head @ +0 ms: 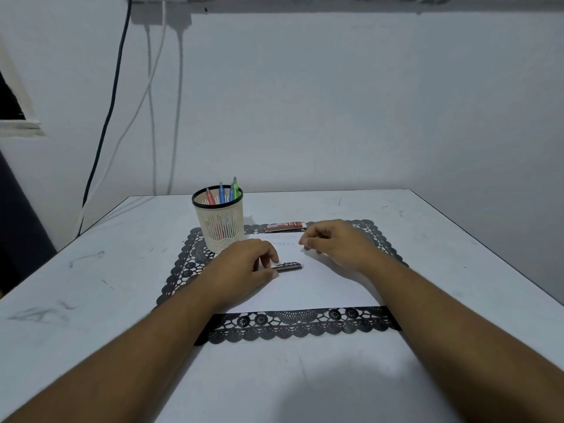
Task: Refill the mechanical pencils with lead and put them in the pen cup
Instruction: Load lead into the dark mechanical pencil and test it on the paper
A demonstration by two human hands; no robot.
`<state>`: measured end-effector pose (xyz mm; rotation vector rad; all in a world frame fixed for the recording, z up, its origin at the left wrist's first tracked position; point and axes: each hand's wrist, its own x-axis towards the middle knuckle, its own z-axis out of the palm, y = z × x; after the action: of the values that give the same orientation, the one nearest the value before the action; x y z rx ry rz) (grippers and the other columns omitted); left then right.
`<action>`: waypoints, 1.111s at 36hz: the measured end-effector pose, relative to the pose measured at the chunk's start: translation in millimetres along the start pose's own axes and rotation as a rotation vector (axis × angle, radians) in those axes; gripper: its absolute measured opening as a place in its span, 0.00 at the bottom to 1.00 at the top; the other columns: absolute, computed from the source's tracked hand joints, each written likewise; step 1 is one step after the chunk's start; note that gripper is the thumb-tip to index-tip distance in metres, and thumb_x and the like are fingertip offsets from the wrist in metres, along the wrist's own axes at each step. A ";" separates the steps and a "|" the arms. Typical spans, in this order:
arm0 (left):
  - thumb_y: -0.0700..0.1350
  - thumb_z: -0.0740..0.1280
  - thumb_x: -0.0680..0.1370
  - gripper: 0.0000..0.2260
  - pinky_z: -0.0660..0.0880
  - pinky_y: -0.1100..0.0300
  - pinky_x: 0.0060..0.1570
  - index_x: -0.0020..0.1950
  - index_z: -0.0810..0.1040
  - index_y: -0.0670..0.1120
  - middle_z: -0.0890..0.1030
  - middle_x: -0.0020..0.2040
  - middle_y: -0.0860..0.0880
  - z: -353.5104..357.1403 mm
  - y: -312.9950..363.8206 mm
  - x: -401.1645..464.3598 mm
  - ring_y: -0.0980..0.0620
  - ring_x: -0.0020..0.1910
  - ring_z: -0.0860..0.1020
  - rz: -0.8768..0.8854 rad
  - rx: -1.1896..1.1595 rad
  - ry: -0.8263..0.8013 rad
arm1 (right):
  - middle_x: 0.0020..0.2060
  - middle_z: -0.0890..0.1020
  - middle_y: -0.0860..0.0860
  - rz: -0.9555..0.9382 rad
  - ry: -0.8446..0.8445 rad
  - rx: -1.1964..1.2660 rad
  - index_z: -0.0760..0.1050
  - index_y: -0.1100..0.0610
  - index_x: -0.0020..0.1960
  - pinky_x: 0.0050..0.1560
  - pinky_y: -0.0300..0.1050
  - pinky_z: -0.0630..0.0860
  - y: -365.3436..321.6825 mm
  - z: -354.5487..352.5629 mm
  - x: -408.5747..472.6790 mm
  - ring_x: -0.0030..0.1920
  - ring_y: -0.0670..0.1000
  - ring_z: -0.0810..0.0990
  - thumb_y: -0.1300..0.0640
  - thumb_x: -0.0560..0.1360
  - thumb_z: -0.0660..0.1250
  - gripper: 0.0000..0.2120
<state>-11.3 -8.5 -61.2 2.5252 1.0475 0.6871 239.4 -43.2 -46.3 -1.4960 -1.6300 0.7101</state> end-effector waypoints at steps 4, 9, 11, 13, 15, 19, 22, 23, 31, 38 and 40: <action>0.57 0.73 0.74 0.08 0.78 0.55 0.46 0.51 0.79 0.59 0.78 0.47 0.60 -5.1 -1.5 -6.6 0.58 0.45 0.77 -0.035 -0.012 -0.018 | 0.41 0.87 0.47 0.012 0.044 -0.108 0.85 0.52 0.46 0.43 0.38 0.75 2.5 -0.8 5.7 0.40 0.42 0.81 0.56 0.79 0.72 0.05; 0.51 0.72 0.74 0.05 0.78 0.52 0.47 0.49 0.79 0.58 0.78 0.47 0.58 -11.4 -5.2 -8.3 0.57 0.45 0.76 -0.052 -0.023 -0.050 | 0.39 0.84 0.41 0.037 0.168 -0.331 0.80 0.45 0.38 0.46 0.45 0.77 6.8 -4.6 22.0 0.43 0.45 0.82 0.55 0.77 0.70 0.10; 0.48 0.71 0.75 0.03 0.78 0.50 0.47 0.46 0.80 0.56 0.80 0.45 0.57 -11.7 -4.4 -8.1 0.57 0.43 0.77 -0.033 -0.020 -0.066 | 0.38 0.82 0.41 0.037 0.185 -0.370 0.80 0.46 0.39 0.46 0.47 0.76 4.1 -5.1 28.3 0.41 0.46 0.79 0.56 0.77 0.69 0.09; 0.46 0.70 0.76 0.03 0.78 0.51 0.46 0.45 0.80 0.55 0.80 0.44 0.57 -10.9 -2.0 -8.2 0.57 0.42 0.77 -0.020 -0.009 -0.075 | 0.38 0.80 0.41 0.038 0.186 -0.413 0.81 0.48 0.43 0.42 0.45 0.73 0.0 -4.6 35.3 0.40 0.46 0.77 0.56 0.77 0.67 0.06; 0.46 0.70 0.77 0.03 0.78 0.53 0.46 0.47 0.80 0.55 0.80 0.43 0.57 -9.3 -0.8 -7.6 0.57 0.43 0.77 -0.005 0.013 -0.069 | 0.40 0.79 0.41 0.029 0.169 -0.467 0.80 0.47 0.46 0.42 0.44 0.71 -4.0 -2.8 43.8 0.42 0.47 0.77 0.55 0.77 0.67 0.05; 0.48 0.70 0.79 0.02 0.77 0.56 0.45 0.48 0.80 0.56 0.78 0.44 0.59 -4.9 0.3 -4.0 0.59 0.44 0.76 0.016 0.072 -0.033 | 0.55 0.81 0.44 0.011 0.075 -0.577 0.80 0.47 0.61 0.51 0.46 0.72 -10.3 2.0 61.7 0.56 0.49 0.78 0.52 0.80 0.68 0.11; 0.49 0.69 0.79 0.01 0.77 0.57 0.46 0.49 0.80 0.56 0.77 0.45 0.59 -0.9 3.7 -0.8 0.60 0.44 0.76 0.026 0.091 -0.013 | 0.65 0.78 0.46 -0.008 0.003 -0.737 0.75 0.46 0.71 0.61 0.48 0.72 -13.5 4.0 72.6 0.67 0.50 0.74 0.51 0.82 0.66 0.18; 0.49 0.69 0.79 0.01 0.77 0.57 0.47 0.49 0.79 0.56 0.77 0.45 0.59 0.0 3.9 -0.8 0.60 0.45 0.76 0.024 0.092 -0.011 | 0.67 0.76 0.46 -0.013 -0.024 -0.767 0.74 0.46 0.73 0.64 0.50 0.71 -14.0 6.0 76.4 0.69 0.51 0.72 0.52 0.82 0.66 0.19; 0.53 0.70 0.80 0.04 0.75 0.59 0.47 0.54 0.77 0.58 0.75 0.47 0.60 1.0 -0.2 -3.7 0.61 0.47 0.74 0.019 0.080 0.001 | 0.58 0.78 0.46 -0.044 -0.034 -0.866 0.82 0.45 0.59 0.54 0.47 0.71 -15.8 25.2 94.2 0.65 0.51 0.74 0.55 0.79 0.66 0.12; 0.55 0.70 0.79 0.05 0.76 0.57 0.48 0.53 0.77 0.58 0.75 0.47 0.60 0.1 -2.5 -3.5 0.61 0.47 0.74 0.029 0.075 -0.004 | 0.54 0.80 0.44 -0.074 0.023 -0.853 0.79 0.46 0.60 0.49 0.45 0.70 -8.0 27.7 96.3 0.59 0.49 0.76 0.58 0.78 0.64 0.13; 0.55 0.70 0.79 0.06 0.76 0.57 0.48 0.53 0.77 0.58 0.75 0.47 0.60 -0.3 -3.3 -3.4 0.61 0.47 0.74 0.031 0.075 -0.005 | 0.58 0.80 0.44 -0.069 -0.005 -0.857 0.78 0.46 0.64 0.53 0.46 0.72 -7.0 26.5 98.4 0.62 0.49 0.75 0.57 0.79 0.64 0.16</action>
<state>-15.4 -8.7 -63.6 2.6107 1.0534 0.6607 214.7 55.4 -36.7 -1.9825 -2.1060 -0.0705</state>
